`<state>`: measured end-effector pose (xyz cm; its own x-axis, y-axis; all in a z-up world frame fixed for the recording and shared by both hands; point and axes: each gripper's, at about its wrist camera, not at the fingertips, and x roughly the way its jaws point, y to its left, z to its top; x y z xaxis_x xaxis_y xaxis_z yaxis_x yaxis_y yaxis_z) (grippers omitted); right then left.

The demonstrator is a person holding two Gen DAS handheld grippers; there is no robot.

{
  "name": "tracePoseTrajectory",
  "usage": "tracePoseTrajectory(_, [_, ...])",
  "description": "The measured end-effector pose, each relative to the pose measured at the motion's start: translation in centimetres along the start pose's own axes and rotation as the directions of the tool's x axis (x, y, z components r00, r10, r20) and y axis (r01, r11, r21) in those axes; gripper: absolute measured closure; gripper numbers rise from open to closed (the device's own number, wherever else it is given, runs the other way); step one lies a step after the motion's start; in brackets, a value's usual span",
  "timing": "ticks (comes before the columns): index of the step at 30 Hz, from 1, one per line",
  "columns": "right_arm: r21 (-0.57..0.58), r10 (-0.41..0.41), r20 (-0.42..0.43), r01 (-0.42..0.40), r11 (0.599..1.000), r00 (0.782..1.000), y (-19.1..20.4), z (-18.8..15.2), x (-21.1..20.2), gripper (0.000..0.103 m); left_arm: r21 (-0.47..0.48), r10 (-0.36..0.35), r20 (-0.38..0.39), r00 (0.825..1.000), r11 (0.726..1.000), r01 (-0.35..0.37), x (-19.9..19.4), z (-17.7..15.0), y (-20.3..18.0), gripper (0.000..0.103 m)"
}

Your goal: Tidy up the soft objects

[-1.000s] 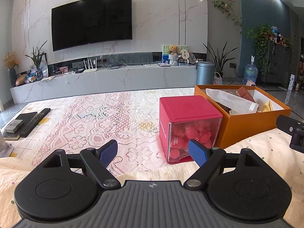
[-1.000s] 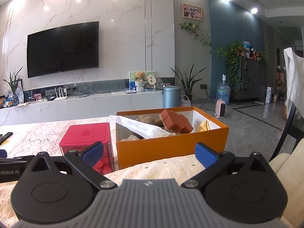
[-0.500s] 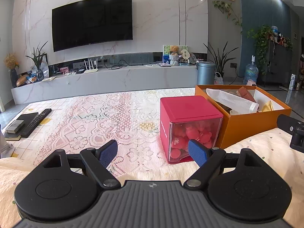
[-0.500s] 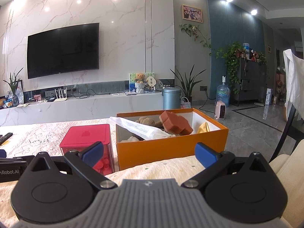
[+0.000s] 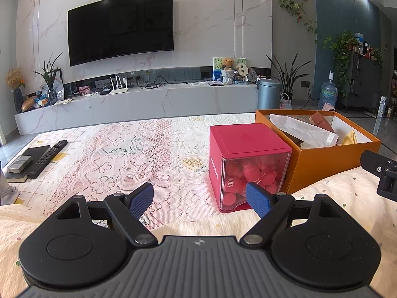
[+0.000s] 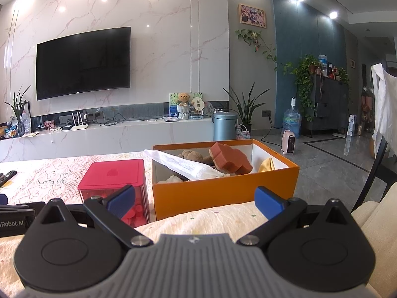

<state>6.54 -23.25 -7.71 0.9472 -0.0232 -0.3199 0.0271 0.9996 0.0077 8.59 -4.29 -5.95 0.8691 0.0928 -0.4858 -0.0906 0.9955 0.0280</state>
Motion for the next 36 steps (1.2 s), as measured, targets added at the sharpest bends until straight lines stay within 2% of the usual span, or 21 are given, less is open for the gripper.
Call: tracePoseTrajectory(36, [-0.012, 0.002, -0.005, -0.002, 1.0, 1.0, -0.02, -0.01, 0.24, 0.003, -0.001, 0.002, -0.001, 1.0, 1.0, -0.002, 0.0, 0.03, 0.07, 0.004])
